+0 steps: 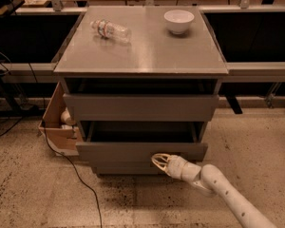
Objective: Close middle drawer
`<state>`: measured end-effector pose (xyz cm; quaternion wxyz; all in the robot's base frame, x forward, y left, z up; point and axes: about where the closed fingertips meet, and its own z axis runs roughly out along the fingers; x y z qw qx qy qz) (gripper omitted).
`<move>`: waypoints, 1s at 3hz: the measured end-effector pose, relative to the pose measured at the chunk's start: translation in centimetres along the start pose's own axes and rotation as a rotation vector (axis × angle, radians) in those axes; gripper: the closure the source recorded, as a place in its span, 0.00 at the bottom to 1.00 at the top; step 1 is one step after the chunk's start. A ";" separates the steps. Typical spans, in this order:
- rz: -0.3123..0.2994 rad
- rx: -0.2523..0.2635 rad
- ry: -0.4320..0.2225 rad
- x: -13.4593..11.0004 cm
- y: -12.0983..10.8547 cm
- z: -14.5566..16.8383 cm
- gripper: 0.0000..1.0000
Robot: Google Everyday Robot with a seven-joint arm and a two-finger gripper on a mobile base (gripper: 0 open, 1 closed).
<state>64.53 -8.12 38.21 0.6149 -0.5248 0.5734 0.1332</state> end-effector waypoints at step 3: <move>0.041 0.096 -0.126 0.7 -1.0 7.6 1.00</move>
Offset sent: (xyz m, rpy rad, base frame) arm 0.0644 0.0529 -0.0248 0.1604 -0.0757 -0.0515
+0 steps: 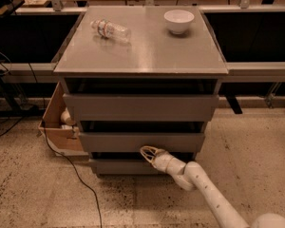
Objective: Close middle drawer
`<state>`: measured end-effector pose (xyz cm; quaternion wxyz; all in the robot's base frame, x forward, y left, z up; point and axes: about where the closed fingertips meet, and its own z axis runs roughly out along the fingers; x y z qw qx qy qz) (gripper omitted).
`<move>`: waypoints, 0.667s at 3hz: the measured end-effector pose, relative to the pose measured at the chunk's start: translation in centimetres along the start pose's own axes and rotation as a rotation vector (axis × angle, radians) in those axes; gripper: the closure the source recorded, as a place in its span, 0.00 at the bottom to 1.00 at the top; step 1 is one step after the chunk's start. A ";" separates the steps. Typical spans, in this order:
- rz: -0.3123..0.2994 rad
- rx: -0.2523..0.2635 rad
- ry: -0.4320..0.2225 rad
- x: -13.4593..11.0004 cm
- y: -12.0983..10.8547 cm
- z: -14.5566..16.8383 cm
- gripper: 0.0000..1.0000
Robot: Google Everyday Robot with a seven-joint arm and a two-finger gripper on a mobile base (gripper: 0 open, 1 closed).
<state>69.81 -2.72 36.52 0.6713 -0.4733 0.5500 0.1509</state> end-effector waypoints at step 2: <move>0.007 0.028 -0.039 -0.6 0.0 1.8 1.00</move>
Offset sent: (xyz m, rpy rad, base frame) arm -0.0030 0.0130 0.0086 -0.0031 -0.0174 0.0380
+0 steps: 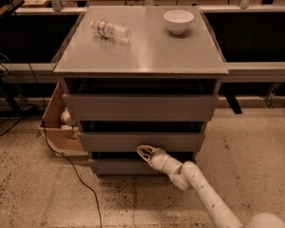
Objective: Close middle drawer
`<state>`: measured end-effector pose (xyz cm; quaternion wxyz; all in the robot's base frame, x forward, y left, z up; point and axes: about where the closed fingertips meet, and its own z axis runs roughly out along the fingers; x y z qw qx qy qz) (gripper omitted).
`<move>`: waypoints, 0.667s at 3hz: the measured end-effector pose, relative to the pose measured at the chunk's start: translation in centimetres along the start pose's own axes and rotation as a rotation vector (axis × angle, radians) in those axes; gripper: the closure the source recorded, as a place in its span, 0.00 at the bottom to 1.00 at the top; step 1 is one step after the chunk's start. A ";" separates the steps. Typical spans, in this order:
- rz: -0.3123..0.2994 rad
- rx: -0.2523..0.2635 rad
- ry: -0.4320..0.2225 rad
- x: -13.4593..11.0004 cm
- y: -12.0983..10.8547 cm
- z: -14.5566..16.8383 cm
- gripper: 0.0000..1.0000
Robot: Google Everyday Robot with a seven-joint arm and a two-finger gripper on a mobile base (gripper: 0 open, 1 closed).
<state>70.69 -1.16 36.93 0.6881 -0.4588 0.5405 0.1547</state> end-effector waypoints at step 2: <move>-0.085 -0.208 0.103 -2.6 -1.8 -9.5 1.00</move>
Offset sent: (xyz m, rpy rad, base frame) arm -0.0919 -0.1409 0.0567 -0.3271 0.0666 0.2036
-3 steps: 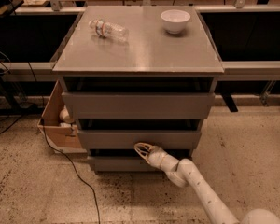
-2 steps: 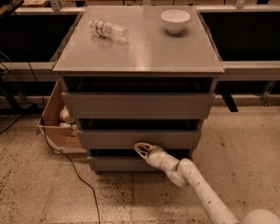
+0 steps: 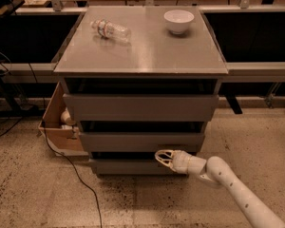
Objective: Close middle drawer
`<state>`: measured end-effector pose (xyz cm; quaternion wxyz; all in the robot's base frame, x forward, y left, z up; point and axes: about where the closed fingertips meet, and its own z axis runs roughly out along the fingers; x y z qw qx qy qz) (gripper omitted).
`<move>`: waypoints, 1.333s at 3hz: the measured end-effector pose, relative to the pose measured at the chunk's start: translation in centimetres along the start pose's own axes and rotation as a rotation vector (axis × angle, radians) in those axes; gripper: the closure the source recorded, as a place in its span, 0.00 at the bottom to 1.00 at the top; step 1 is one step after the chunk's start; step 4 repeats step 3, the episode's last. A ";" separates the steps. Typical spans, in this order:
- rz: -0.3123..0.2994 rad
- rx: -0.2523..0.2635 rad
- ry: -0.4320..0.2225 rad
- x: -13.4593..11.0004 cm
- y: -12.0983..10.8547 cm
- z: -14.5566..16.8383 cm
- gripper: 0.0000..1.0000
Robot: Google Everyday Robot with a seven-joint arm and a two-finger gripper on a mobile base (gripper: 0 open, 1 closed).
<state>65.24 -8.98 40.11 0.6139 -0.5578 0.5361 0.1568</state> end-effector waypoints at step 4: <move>-0.087 -0.051 0.158 -5.0 -2.8 -12.9 0.91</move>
Offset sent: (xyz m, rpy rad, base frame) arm -0.0921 -0.1698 0.1285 -0.2664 -0.0041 -0.1340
